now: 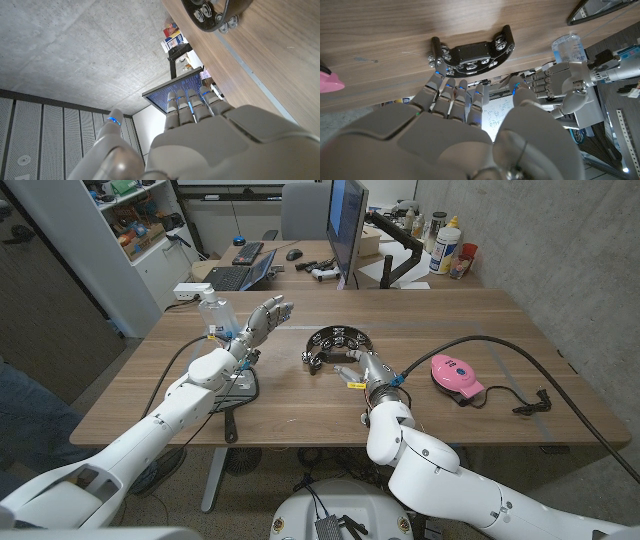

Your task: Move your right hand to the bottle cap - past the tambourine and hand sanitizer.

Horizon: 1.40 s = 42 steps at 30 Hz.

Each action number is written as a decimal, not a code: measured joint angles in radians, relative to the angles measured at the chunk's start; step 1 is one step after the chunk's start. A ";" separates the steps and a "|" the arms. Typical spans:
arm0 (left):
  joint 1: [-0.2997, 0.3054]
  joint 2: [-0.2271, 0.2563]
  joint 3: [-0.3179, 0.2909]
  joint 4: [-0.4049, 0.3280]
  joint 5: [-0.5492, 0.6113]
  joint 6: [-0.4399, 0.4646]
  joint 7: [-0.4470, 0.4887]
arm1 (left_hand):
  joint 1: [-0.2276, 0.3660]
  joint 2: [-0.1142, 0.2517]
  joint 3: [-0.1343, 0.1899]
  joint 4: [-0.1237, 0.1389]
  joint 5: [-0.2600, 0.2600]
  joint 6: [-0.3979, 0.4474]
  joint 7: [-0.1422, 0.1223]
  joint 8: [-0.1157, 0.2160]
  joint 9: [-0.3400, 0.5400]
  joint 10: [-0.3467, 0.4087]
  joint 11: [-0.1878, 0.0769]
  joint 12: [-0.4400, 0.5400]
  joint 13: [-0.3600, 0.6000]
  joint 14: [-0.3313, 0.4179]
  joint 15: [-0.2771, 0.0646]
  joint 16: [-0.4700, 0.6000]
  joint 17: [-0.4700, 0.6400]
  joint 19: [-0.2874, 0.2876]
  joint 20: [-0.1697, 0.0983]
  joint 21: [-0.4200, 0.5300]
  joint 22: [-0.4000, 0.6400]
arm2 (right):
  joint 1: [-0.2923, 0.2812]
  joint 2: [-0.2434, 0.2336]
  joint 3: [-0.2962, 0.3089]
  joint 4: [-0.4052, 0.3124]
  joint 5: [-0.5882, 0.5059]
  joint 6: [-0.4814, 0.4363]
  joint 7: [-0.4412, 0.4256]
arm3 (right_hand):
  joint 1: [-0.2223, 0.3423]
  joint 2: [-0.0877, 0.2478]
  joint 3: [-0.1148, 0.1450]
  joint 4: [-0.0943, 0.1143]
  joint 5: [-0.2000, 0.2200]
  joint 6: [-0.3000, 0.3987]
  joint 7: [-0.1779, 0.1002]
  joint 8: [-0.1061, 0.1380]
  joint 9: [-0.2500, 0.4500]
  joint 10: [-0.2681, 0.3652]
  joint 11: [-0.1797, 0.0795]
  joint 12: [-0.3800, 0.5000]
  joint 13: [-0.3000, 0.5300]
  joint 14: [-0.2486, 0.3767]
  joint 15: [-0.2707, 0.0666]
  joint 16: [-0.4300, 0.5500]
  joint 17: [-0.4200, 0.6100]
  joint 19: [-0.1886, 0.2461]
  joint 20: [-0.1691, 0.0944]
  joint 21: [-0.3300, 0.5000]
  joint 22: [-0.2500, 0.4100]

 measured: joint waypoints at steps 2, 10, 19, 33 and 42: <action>-0.001 0.000 0.000 0.000 0.000 -0.001 -0.002 | 0.000 0.000 -0.004 0.004 0.000 0.000 0.000 0.000 0.000 0.000 0.000 0.000 0.000 0.000 0.000 0.000 0.000 0.000 0.000 0.000 0.000 | 0.004 0.007 -0.008 0.000 0.002 -0.015 -0.008 | 0.000 0.000 0.000 0.000 0.004 0.000 0.000 0.000 0.000 0.000 0.000 0.000 0.000 0.000 0.000 0.000 0.000 -0.006 0.006 -0.001 0.000; -0.004 0.003 0.001 0.005 0.000 -0.011 -0.014 | 0.000 0.000 -0.008 0.000 0.000 0.000 0.000 0.000 0.000 0.000 0.000 0.000 0.000 0.000 0.000 0.000 0.000 0.000 0.000 0.000 0.004 | -0.002 0.050 -0.032 0.014 -0.051 -0.063 0.016 | 0.004 -0.004 0.000 0.000 0.004 0.018 0.004 0.004 0.000 0.004 -0.004 0.000 0.000 0.000 0.000 0.000 0.000 0.002 0.012 -0.005 0.000; -0.007 0.004 0.000 0.017 -0.005 -0.020 -0.030 | 0.000 0.000 -0.008 0.000 0.000 0.000 0.000 0.000 0.000 0.000 0.000 0.000 0.000 -0.005 -0.005 0.000 0.000 0.000 0.000 0.000 0.005 | -0.061 0.141 -0.035 0.070 -0.357 -0.083 0.247 | 0.000 -0.008 0.000 0.000 0.004 0.023 0.009 0.004 0.000 0.003 -0.003 0.000 0.005 0.000 0.000 0.000 0.000 0.007 0.017 -0.005 0.000; -0.011 0.005 -0.003 0.033 -0.014 -0.041 -0.059 | 0.000 0.000 -0.008 0.000 0.000 0.002 -0.002 0.000 0.000 0.000 0.000 0.000 0.000 -0.010 0.000 0.000 0.000 0.000 0.000 -0.008 0.005 | -0.127 0.273 -0.031 0.188 -0.811 -0.093 0.597 | 0.005 -0.013 0.000 0.000 0.007 0.028 0.004 0.004 0.001 0.009 -0.009 0.000 0.005 0.005 -0.006 0.000 0.000 0.004 0.021 -0.013 0.000; -0.022 0.007 -0.004 0.055 -0.015 -0.055 -0.079 | 0.000 0.000 -0.011 0.003 0.000 0.002 -0.002 0.000 0.000 -0.005 -0.005 0.000 0.000 -0.010 0.000 0.000 0.000 0.000 0.000 -0.008 0.005 | -0.153 0.336 -0.023 0.248 -0.955 -0.095 0.709 | 0.005 -0.024 -0.004 0.004 0.007 0.031 0.001 0.004 0.001 0.014 -0.004 0.000 0.005 0.009 -0.009 0.000 0.000 0.004 0.021 -0.021 0.000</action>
